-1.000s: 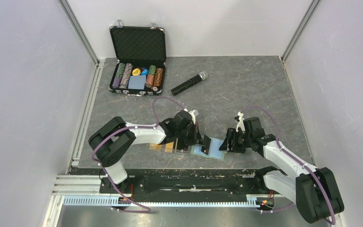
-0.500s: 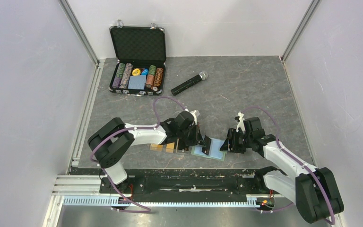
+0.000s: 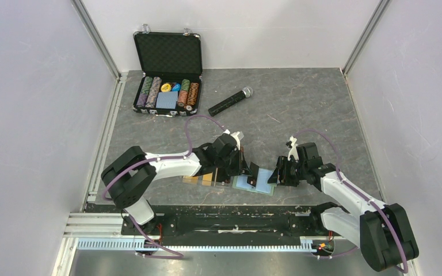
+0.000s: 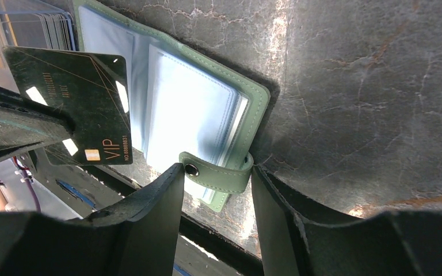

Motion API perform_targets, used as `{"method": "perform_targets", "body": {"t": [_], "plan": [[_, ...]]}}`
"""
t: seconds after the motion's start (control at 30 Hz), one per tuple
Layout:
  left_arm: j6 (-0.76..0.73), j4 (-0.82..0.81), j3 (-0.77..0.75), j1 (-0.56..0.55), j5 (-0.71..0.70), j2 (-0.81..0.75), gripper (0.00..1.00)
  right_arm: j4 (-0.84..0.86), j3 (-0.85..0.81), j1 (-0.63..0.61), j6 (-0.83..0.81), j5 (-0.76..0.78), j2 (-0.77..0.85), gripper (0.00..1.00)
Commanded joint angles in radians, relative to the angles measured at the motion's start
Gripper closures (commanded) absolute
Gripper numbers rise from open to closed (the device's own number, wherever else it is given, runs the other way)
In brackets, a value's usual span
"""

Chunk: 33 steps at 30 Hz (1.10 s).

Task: Put the credit cards into the card holder
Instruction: Insert the credit card into the card holder.

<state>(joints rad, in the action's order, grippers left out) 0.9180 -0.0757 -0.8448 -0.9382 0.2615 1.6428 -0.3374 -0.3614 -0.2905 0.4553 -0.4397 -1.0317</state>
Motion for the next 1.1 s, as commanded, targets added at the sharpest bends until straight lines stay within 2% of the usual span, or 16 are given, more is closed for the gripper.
{"method": "perform_targets", "body": {"t": [0.0,0.5,1.07], "plan": [[-0.004,-0.002,-0.041,-0.007,-0.018,0.024,0.98,0.023,0.009,-0.001,0.006,-0.010,0.002,0.50],[-0.025,0.007,-0.058,-0.007,0.004,0.078,0.98,0.023,0.009,-0.001,0.004,-0.011,-0.001,0.50],[0.037,-0.139,-0.032,-0.014,0.089,0.124,0.98,0.036,0.009,-0.001,0.012,-0.026,-0.001,0.50]]}}
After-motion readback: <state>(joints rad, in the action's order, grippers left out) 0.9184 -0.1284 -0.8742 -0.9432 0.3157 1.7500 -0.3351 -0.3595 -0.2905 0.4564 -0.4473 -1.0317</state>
